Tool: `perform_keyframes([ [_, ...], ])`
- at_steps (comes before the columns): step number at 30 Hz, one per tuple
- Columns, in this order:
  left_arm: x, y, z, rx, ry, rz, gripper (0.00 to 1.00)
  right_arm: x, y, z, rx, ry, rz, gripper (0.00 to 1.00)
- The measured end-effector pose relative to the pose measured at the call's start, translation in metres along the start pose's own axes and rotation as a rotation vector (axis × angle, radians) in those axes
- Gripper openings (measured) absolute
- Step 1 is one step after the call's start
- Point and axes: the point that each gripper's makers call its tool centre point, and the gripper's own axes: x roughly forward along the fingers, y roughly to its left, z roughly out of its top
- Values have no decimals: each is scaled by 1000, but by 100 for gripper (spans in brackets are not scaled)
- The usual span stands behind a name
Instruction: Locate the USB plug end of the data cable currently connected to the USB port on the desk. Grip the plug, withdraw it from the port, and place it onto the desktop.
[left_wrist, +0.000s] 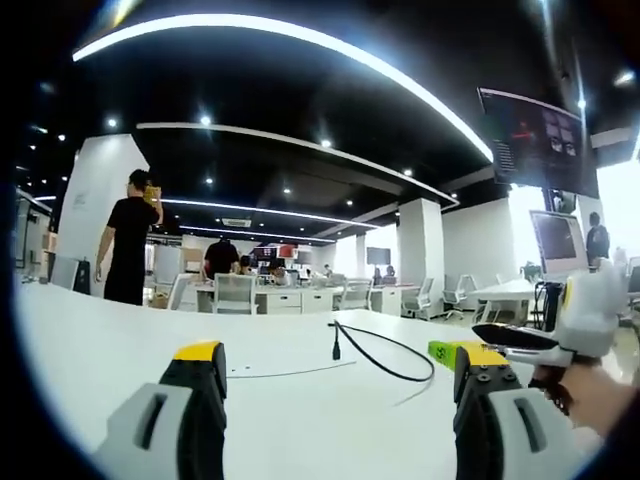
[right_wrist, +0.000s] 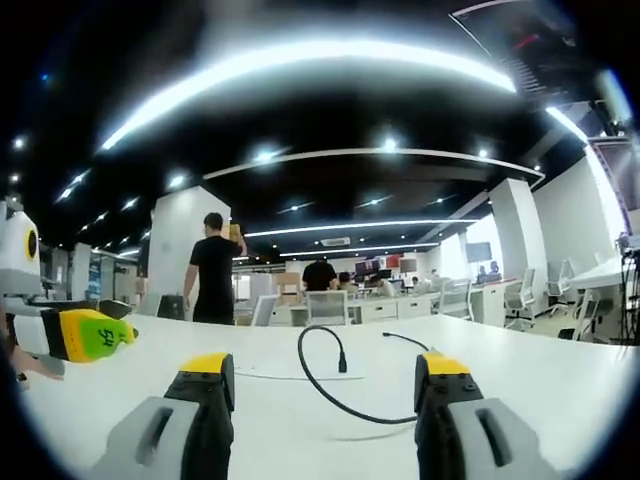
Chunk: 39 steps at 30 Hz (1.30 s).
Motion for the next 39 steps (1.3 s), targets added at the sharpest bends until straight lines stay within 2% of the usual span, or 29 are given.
perform_keyframes([
  [6,9,-4,7,13,-5,-43,94,8,2,6,-7,-20,6,74],
  [9,10,-7,11,-6,-11,-79,94,12,2,10,-5,-30,5,74],
  [12,12,-4,13,-24,-13,-96,94,17,4,7,-7,-6,11,74],
  [15,16,-4,12,-33,-8,-105,94,22,7,6,-17,-6,15,74],
  [19,20,-4,7,11,13,-106,94,28,10,4,-16,-4,20,74],
  [27,25,-3,16,43,5,-114,94,37,8,8,-11,-11,20,73],
  [29,30,-2,18,64,10,-114,94,41,6,5,-14,12,21,73],
  [30,31,-2,20,66,8,-116,94,43,6,1,-22,49,24,72],
  [35,40,-6,21,47,6,-146,94,55,5,5,-27,44,26,72],
  [39,45,-6,14,34,24,-159,94,62,6,3,-31,48,29,72],
])
